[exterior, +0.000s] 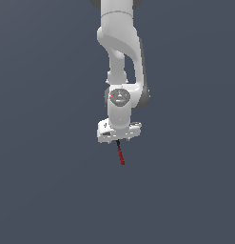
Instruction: Pick up the object and move it to a goal position.
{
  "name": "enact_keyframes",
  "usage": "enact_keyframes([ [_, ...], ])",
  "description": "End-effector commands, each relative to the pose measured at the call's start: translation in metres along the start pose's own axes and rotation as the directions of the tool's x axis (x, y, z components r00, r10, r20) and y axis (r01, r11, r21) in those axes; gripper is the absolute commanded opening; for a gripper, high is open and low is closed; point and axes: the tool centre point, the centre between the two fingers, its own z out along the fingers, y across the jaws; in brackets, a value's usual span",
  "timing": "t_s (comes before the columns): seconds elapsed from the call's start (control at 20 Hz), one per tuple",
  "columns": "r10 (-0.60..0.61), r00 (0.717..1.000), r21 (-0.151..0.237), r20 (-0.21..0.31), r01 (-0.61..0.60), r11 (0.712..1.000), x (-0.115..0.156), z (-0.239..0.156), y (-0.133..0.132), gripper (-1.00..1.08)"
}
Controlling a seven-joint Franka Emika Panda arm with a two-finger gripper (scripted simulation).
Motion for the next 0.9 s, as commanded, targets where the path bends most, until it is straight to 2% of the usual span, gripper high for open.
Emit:
enact_keyframes([
  [0.0, 0.000, 1.000, 0.000, -0.001, 0.000, 1.000, 0.000, 0.001, 0.000, 1.00],
  [0.55, -0.004, 1.000, 0.000, -0.002, 0.004, 1.000, -0.001, 0.044, 0.000, 1.00],
  [0.8, -0.004, 1.000, 0.000, -0.002, 0.004, 1.000, 0.000, 0.051, 0.000, 1.00],
  [0.85, -0.004, 1.000, 0.000, -0.002, 0.004, 1.000, 0.000, 0.051, 0.000, -1.00],
])
